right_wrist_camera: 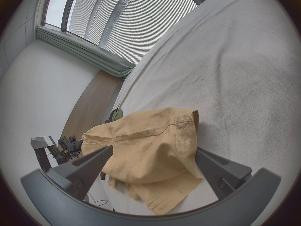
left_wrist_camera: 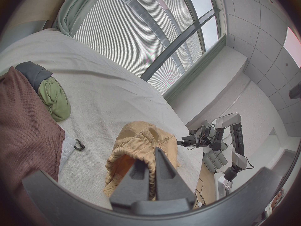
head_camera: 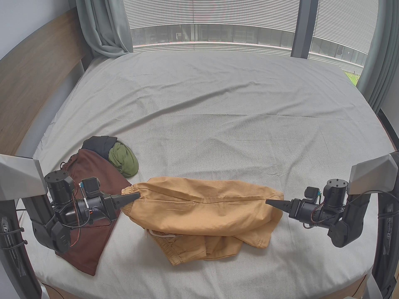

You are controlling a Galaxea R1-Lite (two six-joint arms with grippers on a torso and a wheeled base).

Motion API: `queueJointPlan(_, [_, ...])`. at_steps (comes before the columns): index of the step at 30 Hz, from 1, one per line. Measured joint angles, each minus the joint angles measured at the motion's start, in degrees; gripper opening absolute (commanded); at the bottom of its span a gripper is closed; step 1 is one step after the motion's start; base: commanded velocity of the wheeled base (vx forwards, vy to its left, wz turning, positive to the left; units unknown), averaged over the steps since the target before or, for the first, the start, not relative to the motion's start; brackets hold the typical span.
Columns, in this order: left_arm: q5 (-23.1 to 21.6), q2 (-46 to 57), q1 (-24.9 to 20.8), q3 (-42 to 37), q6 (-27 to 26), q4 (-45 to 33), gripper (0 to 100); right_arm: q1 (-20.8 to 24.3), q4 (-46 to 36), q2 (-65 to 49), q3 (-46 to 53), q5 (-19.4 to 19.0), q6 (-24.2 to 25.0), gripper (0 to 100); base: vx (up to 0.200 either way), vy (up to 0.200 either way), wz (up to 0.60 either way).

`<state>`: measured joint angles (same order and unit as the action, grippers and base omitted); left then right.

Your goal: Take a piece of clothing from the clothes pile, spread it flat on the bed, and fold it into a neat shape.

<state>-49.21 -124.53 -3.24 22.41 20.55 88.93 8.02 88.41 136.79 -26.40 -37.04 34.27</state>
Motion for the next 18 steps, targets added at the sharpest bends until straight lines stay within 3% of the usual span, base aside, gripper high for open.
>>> queueJointPlan(9, [-0.1, 0.0, 0.0, 0.1, 0.0, 0.0, 0, -1.5, 0.1, -3.3, 3.0, -6.9, -0.3, 100, 0.0, 0.0, 0.0])
queueJointPlan(18, [-0.1, -0.1, 0.0, 0.1, 0.0, 0.0, 0, -2.5, 0.2, -2.8, 0.6, -7.4, -0.5, 100, 0.0, 0.0, 0.0])
